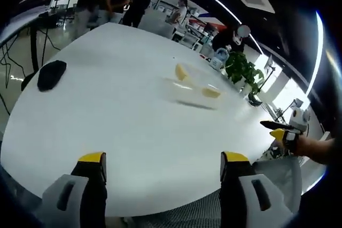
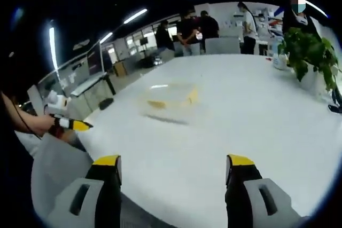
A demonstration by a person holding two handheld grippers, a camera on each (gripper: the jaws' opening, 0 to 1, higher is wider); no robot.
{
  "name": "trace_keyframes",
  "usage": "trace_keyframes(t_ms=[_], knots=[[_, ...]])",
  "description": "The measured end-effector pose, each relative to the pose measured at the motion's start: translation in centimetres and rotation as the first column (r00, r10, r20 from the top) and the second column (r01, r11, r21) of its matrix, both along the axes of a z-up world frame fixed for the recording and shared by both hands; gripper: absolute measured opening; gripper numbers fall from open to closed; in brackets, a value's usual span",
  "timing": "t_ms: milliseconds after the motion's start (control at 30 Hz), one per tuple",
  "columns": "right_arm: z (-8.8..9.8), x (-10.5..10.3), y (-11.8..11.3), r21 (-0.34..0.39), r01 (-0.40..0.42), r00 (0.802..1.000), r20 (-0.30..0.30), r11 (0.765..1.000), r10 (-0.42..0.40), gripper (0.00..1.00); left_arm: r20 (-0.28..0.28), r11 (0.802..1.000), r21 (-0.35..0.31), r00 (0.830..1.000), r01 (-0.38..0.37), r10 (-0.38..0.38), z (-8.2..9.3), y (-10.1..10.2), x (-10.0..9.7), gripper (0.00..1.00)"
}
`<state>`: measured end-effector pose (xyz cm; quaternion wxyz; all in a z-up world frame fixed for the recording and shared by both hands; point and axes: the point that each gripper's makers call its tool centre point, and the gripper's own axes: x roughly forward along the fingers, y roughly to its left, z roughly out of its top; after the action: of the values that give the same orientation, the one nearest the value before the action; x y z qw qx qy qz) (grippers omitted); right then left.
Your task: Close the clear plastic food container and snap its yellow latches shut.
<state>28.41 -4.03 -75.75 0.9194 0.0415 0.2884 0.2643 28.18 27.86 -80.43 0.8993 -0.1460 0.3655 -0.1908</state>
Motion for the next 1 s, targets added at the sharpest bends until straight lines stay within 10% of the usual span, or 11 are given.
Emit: trace_keyframes(t_ms=[1000], knots=[[-2.1,-1.5,0.1,-0.057,0.010,1.000,0.027,0.998,-0.008,0.68,0.070,0.999,0.051,0.998,-0.014,0.011,0.1,0.6,-1.6,0.78]])
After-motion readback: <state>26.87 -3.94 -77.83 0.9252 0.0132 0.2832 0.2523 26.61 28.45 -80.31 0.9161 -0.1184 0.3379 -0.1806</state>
